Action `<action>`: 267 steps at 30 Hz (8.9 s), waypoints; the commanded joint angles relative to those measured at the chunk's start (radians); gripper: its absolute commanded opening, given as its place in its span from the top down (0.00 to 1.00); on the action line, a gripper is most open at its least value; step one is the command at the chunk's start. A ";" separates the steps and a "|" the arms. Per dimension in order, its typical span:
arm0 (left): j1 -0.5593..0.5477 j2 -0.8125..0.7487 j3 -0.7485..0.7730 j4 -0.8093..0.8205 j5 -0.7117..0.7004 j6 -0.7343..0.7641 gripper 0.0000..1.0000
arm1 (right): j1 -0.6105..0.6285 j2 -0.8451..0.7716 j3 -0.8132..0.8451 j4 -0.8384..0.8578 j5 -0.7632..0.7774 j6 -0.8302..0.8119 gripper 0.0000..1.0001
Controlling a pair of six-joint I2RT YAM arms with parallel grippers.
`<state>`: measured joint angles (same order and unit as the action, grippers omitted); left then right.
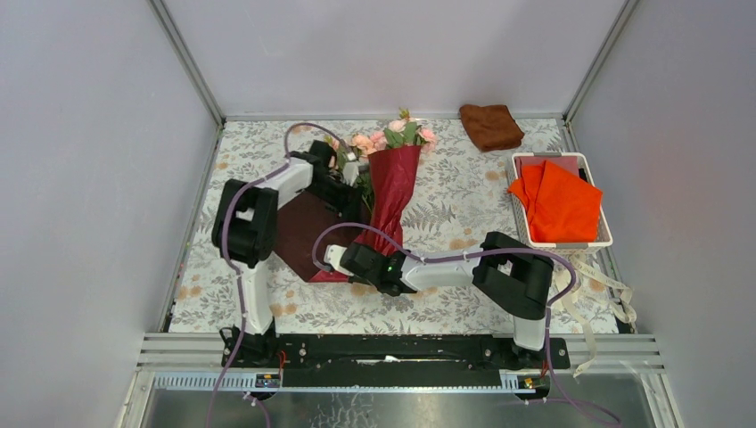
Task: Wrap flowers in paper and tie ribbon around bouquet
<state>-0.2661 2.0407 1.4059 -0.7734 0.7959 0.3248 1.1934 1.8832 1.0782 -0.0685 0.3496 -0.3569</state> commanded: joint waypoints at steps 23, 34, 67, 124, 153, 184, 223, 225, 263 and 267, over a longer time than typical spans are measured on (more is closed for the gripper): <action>0.097 -0.379 -0.106 0.354 -0.192 -0.560 0.01 | 0.011 0.041 0.007 -0.052 -0.015 0.036 1.00; 0.149 -0.189 -0.108 0.347 -0.017 -0.463 1.00 | 0.011 0.016 -0.002 -0.062 0.008 0.041 0.88; 0.220 0.005 -0.172 0.404 -0.086 -0.370 1.00 | -0.344 -0.117 -0.166 0.330 -0.778 0.613 0.98; 0.215 0.014 -0.184 0.393 -0.102 -0.351 1.00 | -0.615 0.036 0.076 0.121 -0.686 0.640 0.91; 0.212 0.013 -0.167 0.364 -0.118 -0.309 1.00 | -0.787 -0.035 -0.218 0.415 -0.947 0.884 0.64; 0.391 -0.430 -0.263 0.188 -0.506 -0.045 0.28 | -0.430 0.242 0.046 0.344 -0.763 0.953 1.00; 0.278 -0.315 -0.093 -0.419 0.272 0.265 1.00 | -0.405 0.253 0.037 0.408 -0.759 0.974 1.00; 0.195 -0.299 -0.061 -0.387 0.265 0.200 1.00 | -0.405 0.244 0.035 0.412 -0.758 0.981 1.00; -0.106 -0.029 0.040 0.055 -0.155 -0.147 1.00 | -0.612 -0.047 -0.224 0.291 -0.745 0.920 0.65; -0.150 -0.073 0.050 0.036 -0.122 -0.143 1.00 | -0.599 0.044 -0.203 0.388 -0.808 0.969 0.92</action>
<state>-0.3725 2.0365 1.4483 -0.7177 0.6464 0.1555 0.5735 1.8473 0.8600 0.3012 -0.3744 0.6136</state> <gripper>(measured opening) 0.006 0.151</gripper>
